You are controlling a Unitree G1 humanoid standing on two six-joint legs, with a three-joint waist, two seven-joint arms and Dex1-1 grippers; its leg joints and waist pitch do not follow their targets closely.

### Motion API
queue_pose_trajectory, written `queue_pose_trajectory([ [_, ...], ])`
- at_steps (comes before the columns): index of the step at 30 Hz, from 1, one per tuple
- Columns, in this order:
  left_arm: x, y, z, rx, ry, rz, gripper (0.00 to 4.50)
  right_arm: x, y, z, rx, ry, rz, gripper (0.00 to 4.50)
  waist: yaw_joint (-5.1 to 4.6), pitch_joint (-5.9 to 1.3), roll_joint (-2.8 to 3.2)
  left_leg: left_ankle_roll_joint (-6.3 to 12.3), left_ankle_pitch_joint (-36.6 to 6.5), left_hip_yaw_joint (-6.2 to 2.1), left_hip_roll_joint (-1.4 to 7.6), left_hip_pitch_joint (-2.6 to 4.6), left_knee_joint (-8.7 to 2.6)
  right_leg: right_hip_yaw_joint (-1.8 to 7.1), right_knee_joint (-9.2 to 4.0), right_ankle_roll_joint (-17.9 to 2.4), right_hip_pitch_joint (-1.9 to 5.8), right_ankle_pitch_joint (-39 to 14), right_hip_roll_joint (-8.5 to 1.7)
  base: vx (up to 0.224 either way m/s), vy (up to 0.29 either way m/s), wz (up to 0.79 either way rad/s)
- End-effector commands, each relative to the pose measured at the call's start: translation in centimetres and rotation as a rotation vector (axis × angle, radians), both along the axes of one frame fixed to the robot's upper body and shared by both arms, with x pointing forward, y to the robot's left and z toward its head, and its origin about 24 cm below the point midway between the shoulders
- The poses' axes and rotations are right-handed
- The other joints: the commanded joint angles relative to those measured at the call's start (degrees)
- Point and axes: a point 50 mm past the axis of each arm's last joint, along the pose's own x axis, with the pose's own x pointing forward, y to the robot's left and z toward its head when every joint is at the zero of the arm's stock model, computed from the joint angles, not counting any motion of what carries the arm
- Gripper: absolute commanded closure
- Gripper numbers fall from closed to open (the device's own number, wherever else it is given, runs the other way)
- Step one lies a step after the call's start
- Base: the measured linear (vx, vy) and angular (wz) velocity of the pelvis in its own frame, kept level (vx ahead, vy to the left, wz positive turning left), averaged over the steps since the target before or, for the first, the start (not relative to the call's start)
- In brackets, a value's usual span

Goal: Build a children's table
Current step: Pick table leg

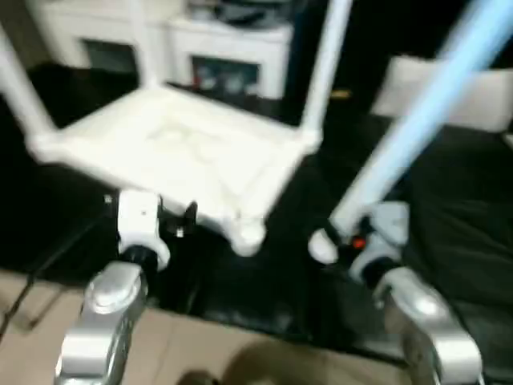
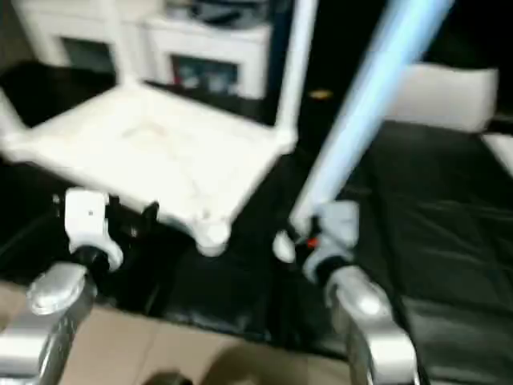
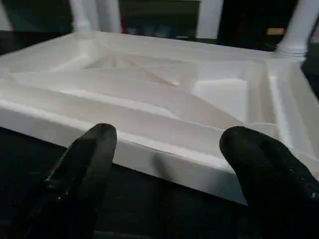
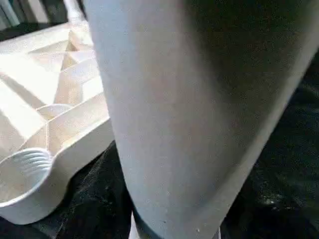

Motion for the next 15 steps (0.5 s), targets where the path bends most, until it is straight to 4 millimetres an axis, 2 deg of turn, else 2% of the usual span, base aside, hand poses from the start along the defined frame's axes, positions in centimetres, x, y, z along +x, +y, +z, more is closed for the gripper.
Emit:
queue_pose_trajectory([
  [1, 0.32, -0.08, 0.16, 0.026, 0.001, -0.021, 0.63, -0.09, -0.32, 0.17, -0.012, -0.016, -0.023, 2.62, -2.0, -3.67, 1.65, 12.62, 10.34, -4.63, 10.99, 1.74, -4.31, 5.01, -2.14, -2.68, 0.8, 8.42, -8.47, 0.0, 0.0, 0.0],
  [2, 0.4, -0.16, 0.11, 0.034, 0.003, -0.033, 0.63, -0.15, -0.39, 0.14, -0.029, -0.018, -0.032, 2.62, -1.87, -3.05, 1.54, 11.53, 6.05, -3.04, 8.79, 0.33, -4.13, 5.88, -3.39, -4.5, 1.49, 8.3, -9.86, 0.0, 0.0, 0.0],
  [3, 0.44, -0.24, 0.06, 0.032, 0.005, -0.041, 0.63, -0.19, -0.42, 0.12, -0.041, -0.02, -0.039, 2.62, -1.96, -2.82, 1.09, 9.87, 2.9, -2.04, 7.41, -0.55, -4.2, 6.17, -4.17, -5.0, 2.42, 7.18, -10.33, -0.052, 0.035, -0.05],
  [4, 0.48, -0.32, 0.04, 0.02, 0.006, -0.046, 0.63, -0.22, -0.41, 0.09, -0.042, -0.019, -0.042, 2.62, -1.83, -2.08, 0.75, 5.88, -2.89, -0.63, 5.63, -1.13, -4.72, 6.05, -5.98, -4.06, 3.34, -0.76, -10.32, 0.0, 0.0, 0.0],
  [5, 0.49, -0.32, 0.04, 0.019, 0.007, -0.046, 0.63, -0.22, -0.41, 0.09, -0.042, -0.018, -0.042, 2.62, -1.84, -1.87, 0.56, 4.2, -5.33, 0.01, 5.22, -0.7, -4.61, 5.97, -6.83, -3.27, 3.17, -6.69, -10.03, -0.072, 0.027, -0.04],
  [6, 0.51, -0.39, 0.03, 0.013, 0.008, -0.051, 0.63, -0.23, -0.45, 0.08, -0.042, -0.017, -0.049, 2.62, -2.01, -1.48, 0.2, 2.4, -8.33, 0.79, 4.99, -0.01, -4.82, 6.0, -7.83, -2.04, 2.69, -16.5, -9.68, -0.058, 0.018, -0.01],
  [7, 0.55, -0.49, 0.01, 0.008, 0.011, -0.056, 0.63, -0.23, -0.55, 0.08, -0.047, -0.018, -0.061, 2.62, -2.46, -1.43, 0.33, 1.28, -10.15, 0.92, 5.24, 0.04, -5.35, 5.8, -8.11, -1.14, 2.47, -21.95, -9.19, -0.058, 0.018, -0.01],
  [9, 0.59, -0.71, -0.08, -0.002, 0.011, -0.061, 0.63, -0.3, -0.66, -0.05, -0.062, -0.005, -0.073, 2.62, -3.29, -1.51, 0.47, 0.48, -13.2, 0.7, 5.91, 0.25, -5.78, 5.99, -7.9, -1.1, 1.86, -22.24, -8.93, 0.0, 0.0, 0.0],
  [10, 0.59, -0.71, -0.08, -0.002, 0.011, -0.061, 0.63, -0.3, -0.66, -0.05, -0.062, -0.005, -0.073, 2.62, -3.11, -1.71, 0.39, 1.61, -11.9, 1.05, 5.46, -0.29, -5.49, 6.81, -7.76, -2.17, 2.33, -21.63, -10.04, 0.0, 0.0, 0.0],
  [11, 0.61, -0.8, -0.19, -0.004, 0.013, -0.06, 0.63, -0.35, -0.56, -0.05, -0.063, -0.004, -0.065, 2.62, -2.88, -1.77, 0.16, 2.6, -10.21, 1.35, 5.11, -0.73, -5.14, 7.35, -7.87, -2.69, 2.66, -21.64, -10.65, 0.0, 0.0, 0.0],
  [12, 0.63, -0.84, -0.25, -0.004, 0.015, -0.059, 0.63, -0.35, -0.55, -0.05, -0.064, -0.002, -0.063, 2.62, -2.0, -1.88, -0.21, 5.03, -6.37, 1.67, 4.57, -1.31, -3.28, 9.15, -8.62, -3.59, 3.12, -23.28, -13.05, 0.0, 0.0, 0.0],
  [13, 0.63, -0.84, -0.25, -0.004, 0.015, -0.059, 0.63, -0.35, -0.55, -0.05, -0.064, -0.002, -0.063, 2.62, -1.27, -1.91, -0.7, 2.54, -6.41, 3.41, 3.97, 0.6, -0.51, 14.52, -9.59, -2.0, 1.87, -28.23, -11.69, -0.014, 0.089, -0.37],
  [14, 0.63, -0.87, -0.31, -0.008, 0.019, -0.056, 0.63, -0.33, -0.57, -0.02, -0.063, -0.003, -0.062, 2.62, 0.16, -1.56, -0.94, 2.31, -6.09, 2.33, 3.88, -0.98, 1.12, 17.49, -10.19, -2.55, 3.07, -31.99, -13.37, -0.005, 0.075, -0.36],
  [15, 0.63, -0.88, -0.33, -0.008, 0.02, -0.055, 0.63, -0.32, -0.57, -0.02, -0.061, -0.002, -0.062, 2.62, 0.86, -1.57, -1.5, 3.95, -5.59, 1.11, 3.7, -2.74, 2.21, 17.52, -9.91, -3.6, 4.15, -30.99, -15.3, 0.018, 0.113, -0.59],
])
